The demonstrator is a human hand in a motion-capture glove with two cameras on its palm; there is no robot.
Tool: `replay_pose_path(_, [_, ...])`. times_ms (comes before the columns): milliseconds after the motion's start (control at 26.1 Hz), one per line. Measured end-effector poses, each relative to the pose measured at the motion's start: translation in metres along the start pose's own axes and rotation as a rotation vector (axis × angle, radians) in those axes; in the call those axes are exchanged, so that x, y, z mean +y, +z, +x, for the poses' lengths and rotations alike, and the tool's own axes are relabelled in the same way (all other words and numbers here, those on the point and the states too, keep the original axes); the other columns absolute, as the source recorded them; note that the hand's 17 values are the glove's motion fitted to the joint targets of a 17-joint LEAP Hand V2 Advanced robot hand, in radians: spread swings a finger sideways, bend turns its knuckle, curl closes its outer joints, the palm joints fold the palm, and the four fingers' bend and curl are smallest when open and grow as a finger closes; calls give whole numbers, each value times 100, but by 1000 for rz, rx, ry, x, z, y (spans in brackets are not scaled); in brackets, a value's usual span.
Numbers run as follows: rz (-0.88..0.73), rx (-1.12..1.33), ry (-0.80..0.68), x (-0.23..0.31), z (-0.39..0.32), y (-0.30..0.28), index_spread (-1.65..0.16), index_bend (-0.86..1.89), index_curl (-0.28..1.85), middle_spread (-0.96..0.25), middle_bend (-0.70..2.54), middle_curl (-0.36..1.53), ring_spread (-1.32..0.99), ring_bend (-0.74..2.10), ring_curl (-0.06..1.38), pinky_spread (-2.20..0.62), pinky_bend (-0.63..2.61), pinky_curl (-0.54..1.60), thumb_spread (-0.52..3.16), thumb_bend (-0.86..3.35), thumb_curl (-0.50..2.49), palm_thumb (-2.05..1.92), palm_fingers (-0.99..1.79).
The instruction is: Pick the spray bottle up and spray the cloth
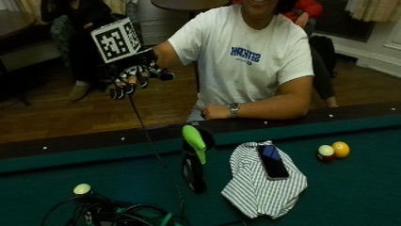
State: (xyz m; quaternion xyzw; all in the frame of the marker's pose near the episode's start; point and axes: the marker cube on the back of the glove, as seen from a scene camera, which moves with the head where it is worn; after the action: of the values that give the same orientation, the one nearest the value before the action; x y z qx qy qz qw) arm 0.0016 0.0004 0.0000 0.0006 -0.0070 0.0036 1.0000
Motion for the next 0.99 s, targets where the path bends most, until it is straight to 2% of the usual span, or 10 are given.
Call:
replay_pose_path(191, [-3,-45,11,8,7,0,-31,15,9,-8,18,8,-3,29,10,16,54,19,62,10,9,22,34])
replay_pose_path(421, [-1,-46,23,3,11,5,-38,16,14,-9,19,13,-3,31,14,19,54,23,83,8,13,25,35])
replay_pose_path(689, [-30,-55,-7,-4,9,14,-42,15,17,-9,18,17,-3,32,18,21,55,26,95,4,17,27,34])
replay_pose_path(995, [-71,-55,-65,-4,18,62,-43,16,21,-9,18,20,-4,31,20,23,52,28,101,0,20,29,33])
